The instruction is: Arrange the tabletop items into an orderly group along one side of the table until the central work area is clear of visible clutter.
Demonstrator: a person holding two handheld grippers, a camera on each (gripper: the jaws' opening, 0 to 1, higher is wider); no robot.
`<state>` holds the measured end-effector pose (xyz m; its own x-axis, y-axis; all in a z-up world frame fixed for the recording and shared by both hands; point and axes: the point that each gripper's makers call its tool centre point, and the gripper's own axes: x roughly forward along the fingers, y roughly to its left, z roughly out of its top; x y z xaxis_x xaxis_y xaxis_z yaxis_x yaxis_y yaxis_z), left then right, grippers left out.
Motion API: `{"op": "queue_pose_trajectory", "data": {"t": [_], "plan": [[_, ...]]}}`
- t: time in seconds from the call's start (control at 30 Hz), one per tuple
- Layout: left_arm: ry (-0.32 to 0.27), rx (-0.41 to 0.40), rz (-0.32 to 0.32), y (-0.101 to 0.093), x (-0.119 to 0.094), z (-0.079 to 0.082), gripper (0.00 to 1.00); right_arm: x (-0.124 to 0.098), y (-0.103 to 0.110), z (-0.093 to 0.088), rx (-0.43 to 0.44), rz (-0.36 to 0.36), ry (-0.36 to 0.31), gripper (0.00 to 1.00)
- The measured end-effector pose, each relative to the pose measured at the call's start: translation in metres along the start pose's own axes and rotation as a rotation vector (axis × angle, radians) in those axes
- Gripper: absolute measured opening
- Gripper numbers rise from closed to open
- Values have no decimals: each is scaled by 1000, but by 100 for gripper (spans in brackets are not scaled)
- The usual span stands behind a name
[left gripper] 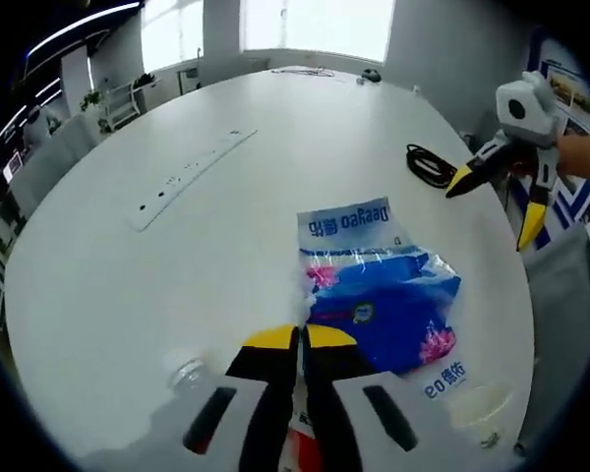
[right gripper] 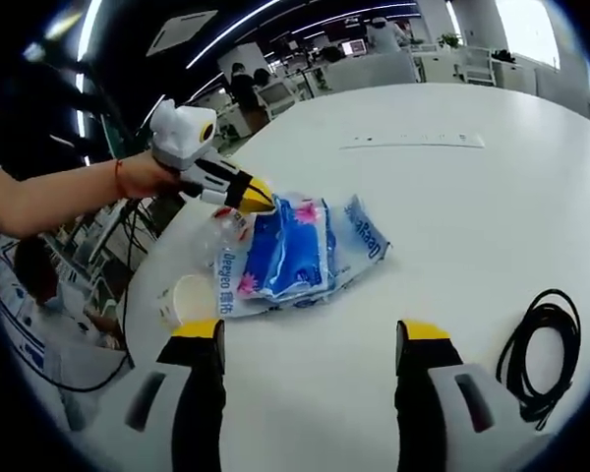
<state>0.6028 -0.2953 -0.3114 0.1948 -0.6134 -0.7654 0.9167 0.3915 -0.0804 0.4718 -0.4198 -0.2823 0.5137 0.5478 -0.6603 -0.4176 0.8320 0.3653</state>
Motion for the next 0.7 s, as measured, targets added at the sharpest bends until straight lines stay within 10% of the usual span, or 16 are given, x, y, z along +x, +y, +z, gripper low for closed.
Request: {"op": "queue_pose_trajectory", "data": {"t": [0.7], "plan": [[-127,-166,75,-13,-39,12,0,0,12,14,-5,14,-33,63]]}}
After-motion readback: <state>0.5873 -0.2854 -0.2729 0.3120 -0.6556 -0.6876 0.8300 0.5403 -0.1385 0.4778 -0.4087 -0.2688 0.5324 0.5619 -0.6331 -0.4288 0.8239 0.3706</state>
